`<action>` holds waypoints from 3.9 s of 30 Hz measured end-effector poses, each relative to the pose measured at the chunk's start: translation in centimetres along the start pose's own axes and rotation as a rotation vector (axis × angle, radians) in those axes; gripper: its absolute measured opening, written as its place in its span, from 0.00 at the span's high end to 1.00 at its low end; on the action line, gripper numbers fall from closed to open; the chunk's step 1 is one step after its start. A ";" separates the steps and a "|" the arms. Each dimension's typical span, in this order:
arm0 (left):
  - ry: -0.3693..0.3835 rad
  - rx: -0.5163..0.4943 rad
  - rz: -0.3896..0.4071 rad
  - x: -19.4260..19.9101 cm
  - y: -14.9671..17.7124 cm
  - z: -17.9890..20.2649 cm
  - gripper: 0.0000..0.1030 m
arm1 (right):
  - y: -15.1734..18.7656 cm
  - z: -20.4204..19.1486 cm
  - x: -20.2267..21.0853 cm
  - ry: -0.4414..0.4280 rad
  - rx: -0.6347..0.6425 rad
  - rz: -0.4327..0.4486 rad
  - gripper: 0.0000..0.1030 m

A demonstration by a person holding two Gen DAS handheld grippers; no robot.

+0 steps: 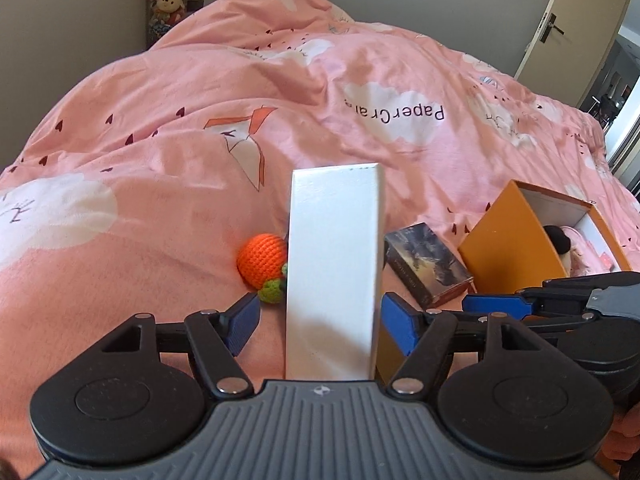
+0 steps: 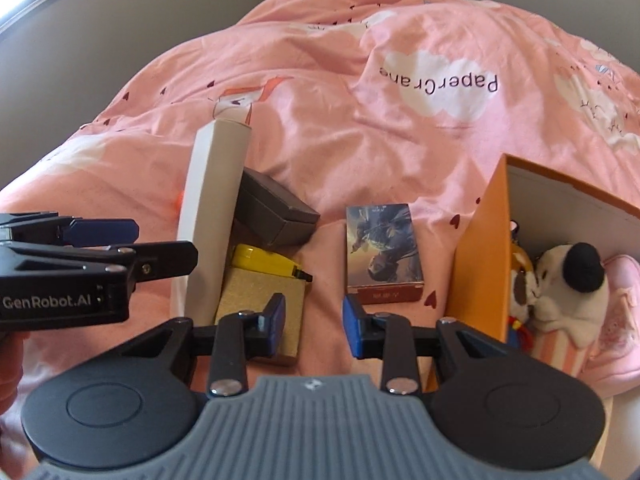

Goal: Organize objects
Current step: 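Move the left gripper to the tall white box while the right approaches the gold box, then lift the tall white box with the left gripper while the right lifts the gold box, then lower the white box into the orange box with the left gripper while the right lowers the gold box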

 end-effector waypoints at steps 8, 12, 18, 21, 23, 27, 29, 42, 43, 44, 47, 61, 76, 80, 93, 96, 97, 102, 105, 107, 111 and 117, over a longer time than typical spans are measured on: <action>0.059 0.045 -0.031 -2.2 -0.2 -0.6 0.23 | -0.5 0.5 -1.8 -0.003 0.006 -0.045 0.65; 0.066 0.045 -0.039 -2.9 -0.2 -0.3 0.32 | -0.5 0.7 -2.2 -0.010 0.004 -0.063 0.64; 0.066 0.035 -0.039 -2.5 -0.1 -0.2 0.34 | -0.5 0.8 -2.2 -0.009 0.003 -0.073 0.60; 0.061 0.027 -0.031 -1.7 -0.4 -0.3 0.34 | -0.6 0.8 -2.1 -0.013 0.004 -0.073 0.60; 0.050 0.002 -0.028 -1.1 -0.8 -0.2 0.34 | -0.7 0.9 -2.0 -0.014 0.006 -0.073 0.60; 0.032 -0.018 -0.035 0.3 -1.3 -0.3 0.34 | -0.7 0.8 -1.9 -0.040 0.003 -0.078 0.59; 0.014 -0.047 -0.034 1.0 -1.6 -0.2 0.34 | -0.7 0.2 -1.8 -0.078 0.015 -0.089 0.56; -0.031 -0.096 -0.014 2.4 -1.7 -0.6 0.34 | 1.1 -2.5 -3.7 -0.164 -0.011 -0.180 0.29; -0.032 -0.101 -0.014 2.4 -1.7 -0.5 0.34 | 1.3 -2.7 -3.7 -0.164 -0.005 -0.185 0.29; -0.032 -0.105 -0.014 2.4 -1.7 -0.5 0.34 | 1.4 -3.0 -3.6 -0.157 0.003 -0.183 0.29; -0.037 -0.119 -0.018 2.4 -1.5 -0.3 0.34 | 1.7 -3.3 -3.7 -0.137 0.026 -0.163 0.34; 0.048 -0.309 -0.010 5.2 -2.5 4.4 0.34 | -0.9 0.1 7.1 -0.129 0.067 0.048 0.40; 0.470 -0.927 0.008 6.5 -0.5 24.1 0.34 | 2.2 12.9 20.7 0.156 0.156 0.064 0.40; 0.510 -1.097 -0.014 4.6 1.8 28.3 0.34 | 4.3 14.4 21.1 0.156 0.221 -0.027 0.40; 0.496 -1.391 -0.257 -4.7 8.0 29.2 0.34 | 7.2 15.8 16.3 0.094 0.353 -0.228 0.40; 0.506 -1.403 -0.291 -5.7 8.7 29.2 0.34 | 7.2 16.0 15.7 0.074 0.348 -0.263 0.40; 0.509 -1.413 -0.300 -6.0 9.0 29.3 0.34 | 7.2 15.9 15.4 0.072 0.359 -0.275 0.40; 0.506 -1.460 -0.323 -7.4 10.4 29.4 0.34 | 7.4 14.9 14.5 0.061 0.460 -0.345 0.40; 0.501 -1.470 -0.329 -8.0 11.1 29.4 0.34 | 7.6 14.5 13.5 0.058 0.548 -0.395 0.40; 0.499 -1.461 -0.338 -8.5 11.3 29.4 0.34 | 7.6 14.4 12.6 0.054 0.587 -0.426 0.40; 0.482 -1.470 -0.323 -9.2 11.8 29.2 0.35 | 7.7 14.5 11.1 0.041 0.635 -0.476 0.40; 0.488 -1.448 -0.340 -9.8 11.2 29.0 0.32 | 8.3 14.0 10.1 0.036 0.731 -0.510 0.40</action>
Point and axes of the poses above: each gripper's, at about its wrist camera, not at the fingertips, and x roughly against the way its jaws point, z to its right, y to its underside, the point moved 3 cm from there along -x, roughly the way its jaws point, and after that the axes turned 8 degrees about z, right-handed, at the moved point
